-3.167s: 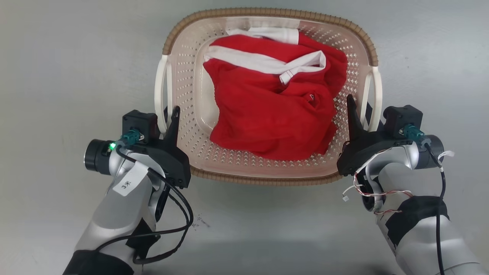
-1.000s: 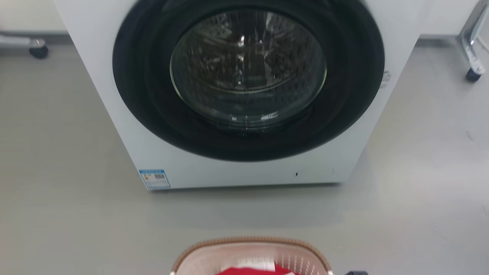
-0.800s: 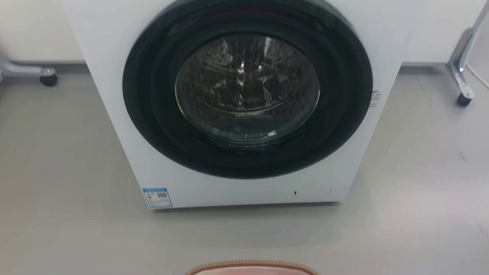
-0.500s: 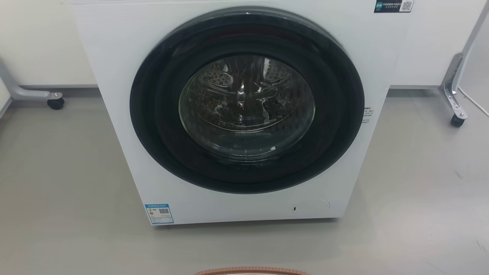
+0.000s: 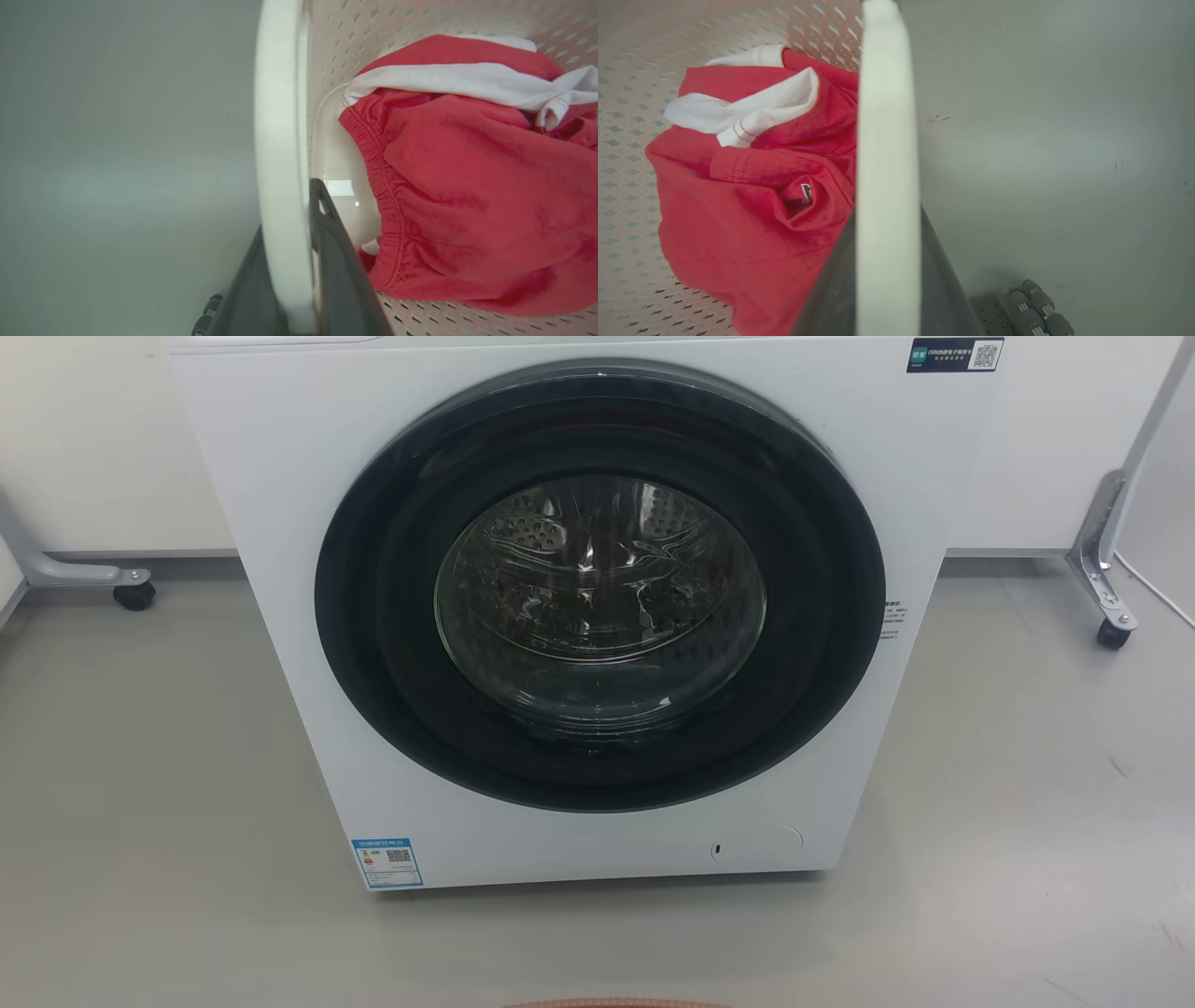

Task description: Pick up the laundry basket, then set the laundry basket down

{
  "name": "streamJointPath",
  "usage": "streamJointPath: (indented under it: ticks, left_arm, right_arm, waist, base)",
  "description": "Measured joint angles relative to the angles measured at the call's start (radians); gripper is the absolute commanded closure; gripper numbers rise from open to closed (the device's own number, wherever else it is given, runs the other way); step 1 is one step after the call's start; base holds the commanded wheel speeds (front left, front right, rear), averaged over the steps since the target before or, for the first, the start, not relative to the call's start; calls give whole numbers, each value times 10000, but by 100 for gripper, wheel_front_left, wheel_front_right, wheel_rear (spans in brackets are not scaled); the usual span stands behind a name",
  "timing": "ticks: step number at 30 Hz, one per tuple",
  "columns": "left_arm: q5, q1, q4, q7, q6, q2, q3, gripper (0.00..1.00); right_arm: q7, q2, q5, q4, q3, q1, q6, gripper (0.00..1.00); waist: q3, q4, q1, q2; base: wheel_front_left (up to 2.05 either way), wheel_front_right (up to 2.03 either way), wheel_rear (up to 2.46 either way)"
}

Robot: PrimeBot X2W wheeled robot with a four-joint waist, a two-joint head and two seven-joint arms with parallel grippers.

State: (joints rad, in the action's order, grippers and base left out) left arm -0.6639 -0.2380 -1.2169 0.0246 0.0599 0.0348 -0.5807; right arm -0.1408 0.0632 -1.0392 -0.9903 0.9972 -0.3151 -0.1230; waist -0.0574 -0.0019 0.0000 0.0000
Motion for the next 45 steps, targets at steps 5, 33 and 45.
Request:
streamJointPath:
  ticks: [5,33,45]
  left_arm:
    - [-52,1,35,-56,-71,10,-48,100]
    - [-251,3,56,-98,-161,29,-251,100]
    - [-316,-112,61,-75,-174,31,-236,100]
  right_arm:
    - [2,2,-163,-19,81,-6,-4,100]
    - [113,10,-713,-136,673,-134,-63,100]
    - [297,10,-888,-190,752,-481,-92,100]
  waist:
    - [6,-3,0,0]
    - [196,-54,0,0]
    - [594,-71,0,0]
  base:
    - [0,0,0]
    - [0,0,0]
    - [0,0,0]
